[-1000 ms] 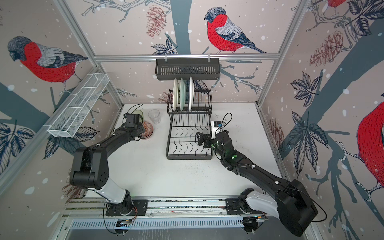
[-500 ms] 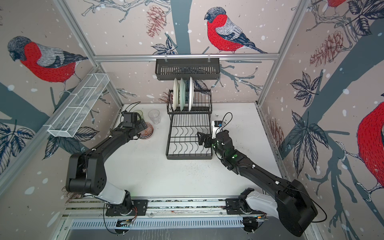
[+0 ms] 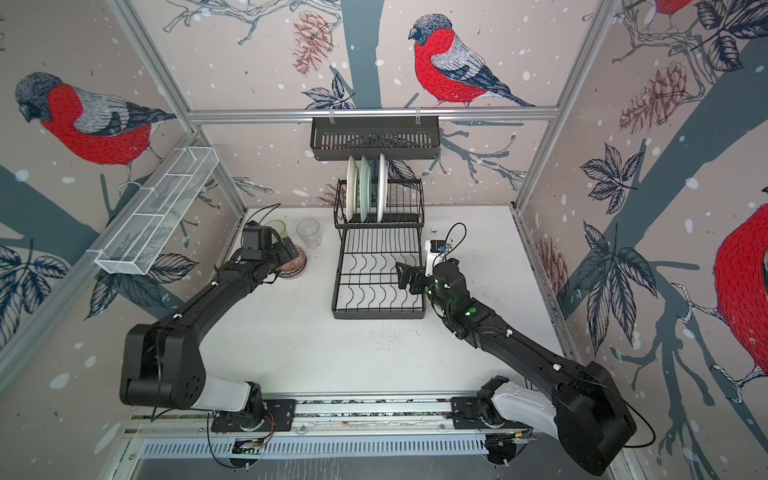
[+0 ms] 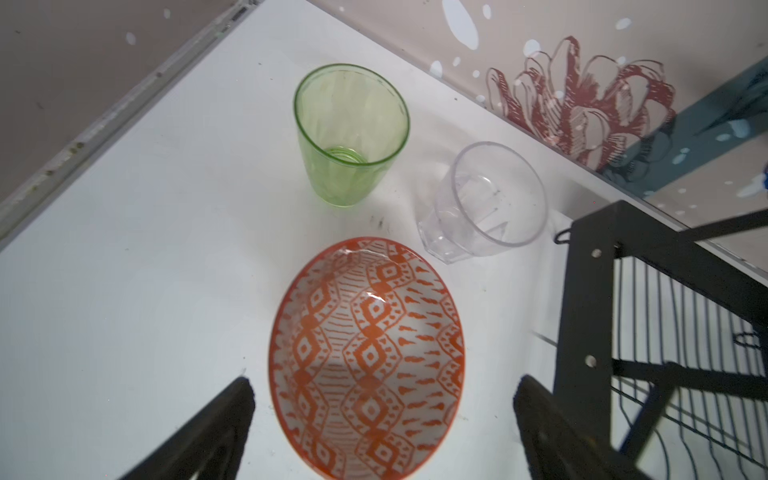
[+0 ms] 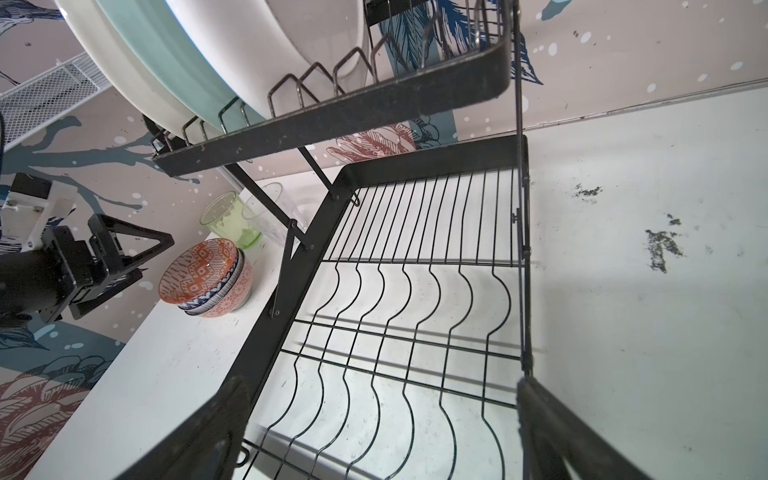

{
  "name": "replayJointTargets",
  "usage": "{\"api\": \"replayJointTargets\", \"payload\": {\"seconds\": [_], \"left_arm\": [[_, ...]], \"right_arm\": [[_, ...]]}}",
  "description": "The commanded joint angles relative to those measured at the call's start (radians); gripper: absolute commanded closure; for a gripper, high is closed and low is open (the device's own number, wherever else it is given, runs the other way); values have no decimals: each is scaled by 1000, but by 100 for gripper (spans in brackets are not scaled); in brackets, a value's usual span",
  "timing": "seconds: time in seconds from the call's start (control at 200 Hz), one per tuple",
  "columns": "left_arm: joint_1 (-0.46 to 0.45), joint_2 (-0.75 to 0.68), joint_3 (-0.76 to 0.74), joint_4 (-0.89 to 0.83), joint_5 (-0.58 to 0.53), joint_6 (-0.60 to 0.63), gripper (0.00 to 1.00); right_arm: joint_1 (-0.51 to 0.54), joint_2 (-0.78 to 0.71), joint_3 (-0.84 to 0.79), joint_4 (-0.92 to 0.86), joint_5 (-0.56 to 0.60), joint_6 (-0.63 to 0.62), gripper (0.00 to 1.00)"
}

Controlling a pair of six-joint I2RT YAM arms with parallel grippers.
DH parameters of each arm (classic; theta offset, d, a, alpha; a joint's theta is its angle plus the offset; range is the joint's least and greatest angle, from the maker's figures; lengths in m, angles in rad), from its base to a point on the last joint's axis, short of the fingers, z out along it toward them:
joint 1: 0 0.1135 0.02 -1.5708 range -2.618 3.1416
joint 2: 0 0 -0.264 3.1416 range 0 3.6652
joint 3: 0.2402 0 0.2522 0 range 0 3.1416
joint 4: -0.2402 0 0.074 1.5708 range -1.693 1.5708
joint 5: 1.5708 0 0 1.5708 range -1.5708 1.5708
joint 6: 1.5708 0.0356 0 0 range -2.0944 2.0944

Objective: Unload the mixed dishes from the dish rack
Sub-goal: 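Raise the left gripper off the bowls and move it toward the rack plates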

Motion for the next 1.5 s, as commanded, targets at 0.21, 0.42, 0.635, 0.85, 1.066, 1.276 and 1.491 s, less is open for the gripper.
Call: {"api": "replayJointTargets", "payload": {"seconds": [0.21, 0.42, 0.635, 0.85, 1.066, 1.276, 1.491], "left_arm": [[-64, -66, -7, 45, 64, 1, 2], [-99, -117, -3, 66, 120, -4, 2], [-163, -189, 8, 112, 158, -6, 2], [-213, -224, 58, 152, 210, -8, 3], [-283, -256, 92, 246, 234, 29, 5], [-326, -195, 171, 306, 284, 62, 10], [-378, -66, 307, 260, 270, 112, 17]], "right_arm": [[-24, -45, -3, -23, 18, 20, 0], [-34, -65, -6, -40, 16, 32, 0], [-40, -67, -11, -39, 10, 48, 0], [-45, -69, -5, -37, -10, 52, 0], [-48, -70, 2, -39, -18, 47, 1], [-57, -74, 6, -40, -32, 41, 0], [-75, -89, -2, -49, -34, 35, 0]]}}
